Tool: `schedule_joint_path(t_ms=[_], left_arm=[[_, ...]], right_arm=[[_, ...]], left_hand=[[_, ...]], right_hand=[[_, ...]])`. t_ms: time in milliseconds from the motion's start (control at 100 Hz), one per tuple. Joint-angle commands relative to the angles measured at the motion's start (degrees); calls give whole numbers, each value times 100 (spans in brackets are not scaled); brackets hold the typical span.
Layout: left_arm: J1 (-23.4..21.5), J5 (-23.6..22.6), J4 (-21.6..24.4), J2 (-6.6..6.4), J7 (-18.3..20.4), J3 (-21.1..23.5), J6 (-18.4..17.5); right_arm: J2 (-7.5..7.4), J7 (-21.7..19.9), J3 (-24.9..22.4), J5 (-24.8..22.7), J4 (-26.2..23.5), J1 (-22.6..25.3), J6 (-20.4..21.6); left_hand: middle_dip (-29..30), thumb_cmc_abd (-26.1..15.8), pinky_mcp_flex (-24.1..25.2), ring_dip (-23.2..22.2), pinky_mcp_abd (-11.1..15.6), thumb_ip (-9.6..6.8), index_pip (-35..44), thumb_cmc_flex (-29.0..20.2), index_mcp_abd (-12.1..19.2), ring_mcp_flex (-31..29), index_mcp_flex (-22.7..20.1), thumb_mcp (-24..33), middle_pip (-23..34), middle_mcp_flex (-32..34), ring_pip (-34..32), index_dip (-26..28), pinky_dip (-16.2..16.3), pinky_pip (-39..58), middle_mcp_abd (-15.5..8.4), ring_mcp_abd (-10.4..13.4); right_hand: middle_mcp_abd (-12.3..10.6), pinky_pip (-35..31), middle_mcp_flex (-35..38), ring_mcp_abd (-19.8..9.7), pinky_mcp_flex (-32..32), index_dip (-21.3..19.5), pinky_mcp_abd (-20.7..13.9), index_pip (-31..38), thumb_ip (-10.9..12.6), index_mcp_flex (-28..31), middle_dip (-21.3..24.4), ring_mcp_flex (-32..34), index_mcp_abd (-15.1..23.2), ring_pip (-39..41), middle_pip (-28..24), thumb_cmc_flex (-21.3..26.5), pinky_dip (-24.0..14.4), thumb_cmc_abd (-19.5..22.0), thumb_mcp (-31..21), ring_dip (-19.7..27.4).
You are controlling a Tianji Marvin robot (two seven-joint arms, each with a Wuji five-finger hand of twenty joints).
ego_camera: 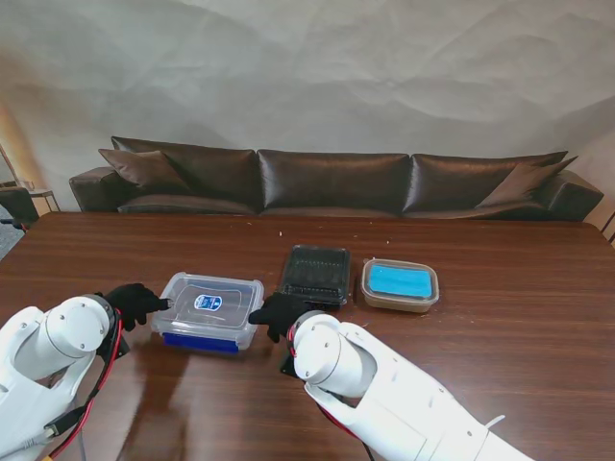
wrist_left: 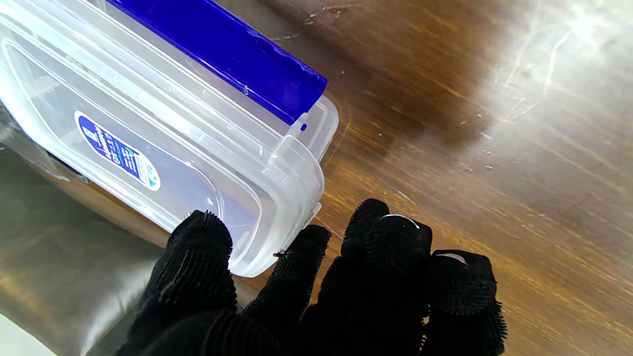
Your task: Pair container bodies with their lids
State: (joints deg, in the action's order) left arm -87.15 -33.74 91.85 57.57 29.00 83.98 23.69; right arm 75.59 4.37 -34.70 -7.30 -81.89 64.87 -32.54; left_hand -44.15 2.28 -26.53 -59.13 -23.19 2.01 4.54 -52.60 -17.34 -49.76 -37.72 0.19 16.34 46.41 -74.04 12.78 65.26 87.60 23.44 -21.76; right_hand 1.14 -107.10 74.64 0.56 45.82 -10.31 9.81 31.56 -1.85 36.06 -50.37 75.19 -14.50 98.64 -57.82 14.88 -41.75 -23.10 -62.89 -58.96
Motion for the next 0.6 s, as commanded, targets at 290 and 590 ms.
schedule_joint_path(t_ms=[290, 590], left_arm=[[-111, 47, 93, 34, 165, 59, 36], [136, 10, -83, 7, 290, -117, -32]], right_arm=[[-92, -103, -49, -129, -604, 446, -2], [-97, -125, -22, -119, -512, 494, 10]], left_hand=[[-44, -226, 425, -16, -134, -147, 237, -77, 424, 304, -125, -71, -26, 130, 232, 76, 162, -245, 190, -422], [-73, -223, 469, -45, -115, -148, 251, -88, 452, 331, -147, -75, -38, 170, 279, 84, 210, -303, 161, -420]], right_hand=[[323, -959, 505, -657, 2228, 26, 115, -5, 82, 98, 65, 24, 645, 436, 36, -229, -46, 161, -29, 48], [320, -959, 506, -657, 2228, 28, 115, -11, 83, 104, 68, 24, 640, 436, 44, -241, -46, 176, -15, 48]])
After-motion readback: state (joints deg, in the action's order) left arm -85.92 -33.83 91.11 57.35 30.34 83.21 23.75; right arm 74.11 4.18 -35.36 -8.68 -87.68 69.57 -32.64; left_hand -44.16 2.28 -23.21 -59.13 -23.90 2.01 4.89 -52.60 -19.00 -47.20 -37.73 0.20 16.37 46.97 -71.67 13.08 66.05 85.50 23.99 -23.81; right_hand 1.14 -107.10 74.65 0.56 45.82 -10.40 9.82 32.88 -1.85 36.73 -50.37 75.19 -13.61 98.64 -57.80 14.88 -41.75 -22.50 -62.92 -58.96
